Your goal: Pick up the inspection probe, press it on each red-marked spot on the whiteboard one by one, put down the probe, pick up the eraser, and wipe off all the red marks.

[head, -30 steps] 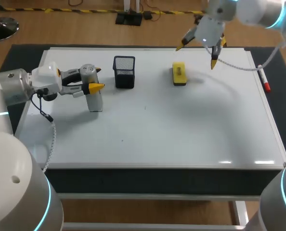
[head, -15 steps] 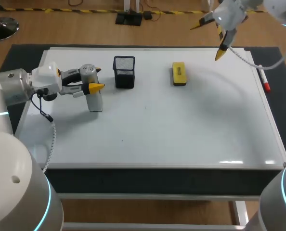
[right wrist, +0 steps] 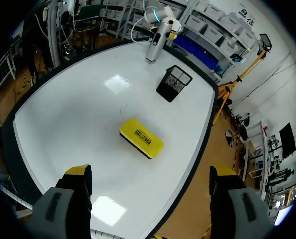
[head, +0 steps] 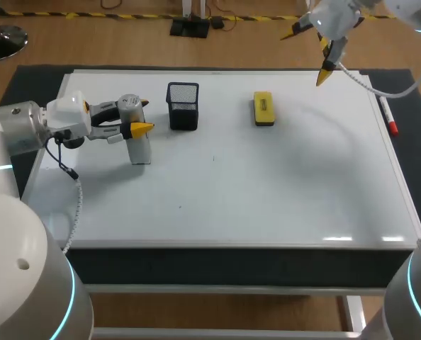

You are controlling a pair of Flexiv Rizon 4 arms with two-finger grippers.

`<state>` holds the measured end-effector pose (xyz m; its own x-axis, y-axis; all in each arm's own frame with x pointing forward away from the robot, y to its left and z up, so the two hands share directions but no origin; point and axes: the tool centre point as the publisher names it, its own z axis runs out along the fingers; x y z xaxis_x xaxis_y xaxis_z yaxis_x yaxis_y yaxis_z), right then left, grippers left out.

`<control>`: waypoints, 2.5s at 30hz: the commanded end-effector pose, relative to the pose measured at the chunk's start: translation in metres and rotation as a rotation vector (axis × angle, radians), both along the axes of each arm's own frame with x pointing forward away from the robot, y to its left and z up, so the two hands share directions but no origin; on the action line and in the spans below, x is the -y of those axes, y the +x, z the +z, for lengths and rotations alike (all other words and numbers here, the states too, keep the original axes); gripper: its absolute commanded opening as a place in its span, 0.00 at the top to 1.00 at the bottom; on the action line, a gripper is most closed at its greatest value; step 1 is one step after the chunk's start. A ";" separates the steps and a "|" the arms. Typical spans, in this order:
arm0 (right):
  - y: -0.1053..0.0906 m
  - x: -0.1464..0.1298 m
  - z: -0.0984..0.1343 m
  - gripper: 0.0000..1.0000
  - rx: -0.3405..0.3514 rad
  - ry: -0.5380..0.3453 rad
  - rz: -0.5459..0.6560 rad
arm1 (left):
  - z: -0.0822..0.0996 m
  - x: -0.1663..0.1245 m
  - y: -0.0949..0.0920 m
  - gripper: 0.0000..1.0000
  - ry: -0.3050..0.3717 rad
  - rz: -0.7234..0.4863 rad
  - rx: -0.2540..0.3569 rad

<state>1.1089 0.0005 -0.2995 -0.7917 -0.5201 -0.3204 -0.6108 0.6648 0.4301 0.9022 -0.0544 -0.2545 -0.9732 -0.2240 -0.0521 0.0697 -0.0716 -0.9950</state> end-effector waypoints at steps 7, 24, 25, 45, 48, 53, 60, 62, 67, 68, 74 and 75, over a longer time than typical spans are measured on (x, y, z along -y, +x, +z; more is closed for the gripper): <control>0.001 0.001 0.000 0.00 -0.002 -0.004 0.003 | 0.016 0.010 0.005 1.00 0.021 -0.020 0.019; 0.001 0.001 0.000 0.00 -0.002 -0.004 0.003 | 0.113 0.037 0.054 1.00 0.072 -0.104 0.123; 0.001 0.001 0.000 0.00 -0.002 -0.004 0.003 | 0.118 0.038 0.059 1.00 0.073 -0.104 0.122; 0.001 0.001 0.000 0.00 -0.002 -0.004 0.003 | 0.102 0.087 0.117 1.00 0.010 -0.225 0.081; 0.001 0.001 0.000 0.00 -0.002 -0.004 0.003 | 0.095 0.090 0.121 1.00 0.003 -0.227 0.073; 0.001 0.001 0.000 0.00 -0.002 -0.004 0.003 | 0.086 0.090 0.128 1.00 -0.004 -0.229 0.061; 0.001 0.001 0.000 0.00 -0.002 -0.004 0.003 | 0.083 0.094 0.130 1.00 -0.008 -0.239 0.061; 0.001 0.001 0.000 0.00 -0.002 -0.004 0.003 | 0.080 0.095 0.131 1.00 -0.010 -0.243 0.058; 0.001 0.001 0.000 0.00 -0.002 -0.004 0.003 | 0.073 0.099 0.133 1.00 -0.020 -0.248 0.050; 0.001 0.001 0.000 0.00 -0.002 -0.004 0.003 | 0.072 0.099 0.133 1.00 -0.022 -0.248 0.049; 0.001 0.001 0.000 0.00 -0.002 -0.004 0.003 | 0.063 0.099 0.136 1.00 -0.027 -0.248 0.037; 0.001 0.001 0.000 0.00 -0.002 -0.004 0.003 | 0.061 0.100 0.136 1.00 -0.027 -0.247 0.036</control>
<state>1.1098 0.0002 -0.2997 -0.7920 -0.5211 -0.3183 -0.6104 0.6644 0.4313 1.0329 -0.1535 -0.1892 -0.9964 -0.0020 -0.0843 0.0840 -0.1073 -0.9907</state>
